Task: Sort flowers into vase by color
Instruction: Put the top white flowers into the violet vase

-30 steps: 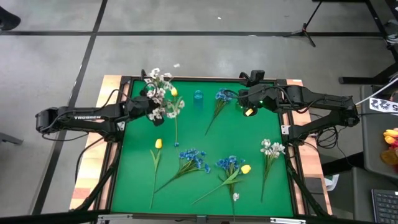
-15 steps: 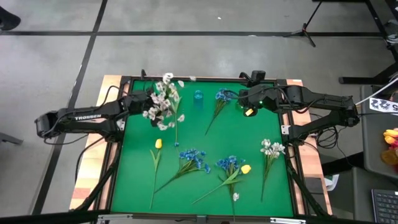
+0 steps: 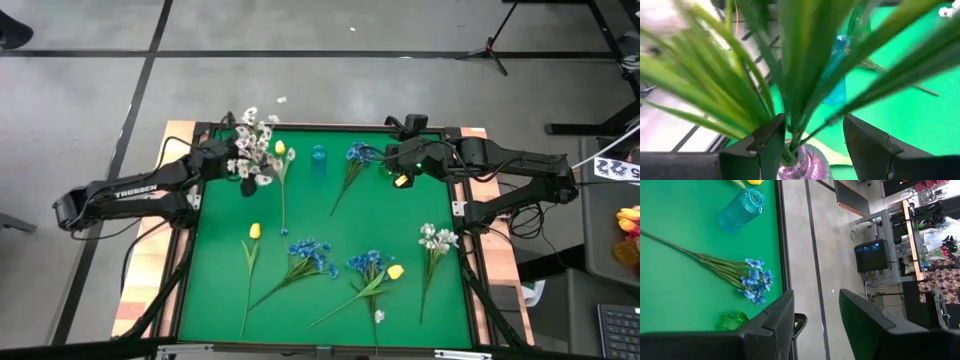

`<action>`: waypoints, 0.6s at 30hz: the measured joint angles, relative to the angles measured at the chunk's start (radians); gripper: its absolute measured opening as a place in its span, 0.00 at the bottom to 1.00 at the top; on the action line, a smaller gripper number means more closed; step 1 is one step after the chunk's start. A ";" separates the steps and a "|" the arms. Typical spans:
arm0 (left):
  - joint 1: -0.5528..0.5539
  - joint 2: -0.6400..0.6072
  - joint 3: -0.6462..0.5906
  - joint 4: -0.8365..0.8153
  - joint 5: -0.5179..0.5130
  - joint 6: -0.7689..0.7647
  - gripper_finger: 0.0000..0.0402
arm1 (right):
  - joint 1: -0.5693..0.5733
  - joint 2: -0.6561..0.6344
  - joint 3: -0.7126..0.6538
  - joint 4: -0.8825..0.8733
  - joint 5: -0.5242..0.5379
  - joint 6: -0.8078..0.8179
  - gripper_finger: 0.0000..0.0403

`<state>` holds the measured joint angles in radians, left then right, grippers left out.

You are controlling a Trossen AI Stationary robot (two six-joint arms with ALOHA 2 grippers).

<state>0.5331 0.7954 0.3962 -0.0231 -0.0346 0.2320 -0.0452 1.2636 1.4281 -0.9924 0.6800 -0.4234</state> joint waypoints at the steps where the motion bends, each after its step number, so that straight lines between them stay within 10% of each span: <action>1: 0.000 -0.019 0.000 -0.021 0.000 -0.009 0.49 | 0.000 0.000 0.000 0.000 0.000 0.000 0.39; 18: -0.014 -0.114 0.000 -0.173 -0.113 -0.126 0.49 | 0.000 0.000 0.000 -0.003 0.009 0.000 0.39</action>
<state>0.5195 0.6810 0.3962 -0.1957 -0.1473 0.1059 -0.0457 1.2636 1.4281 -0.9955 0.6891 -0.4236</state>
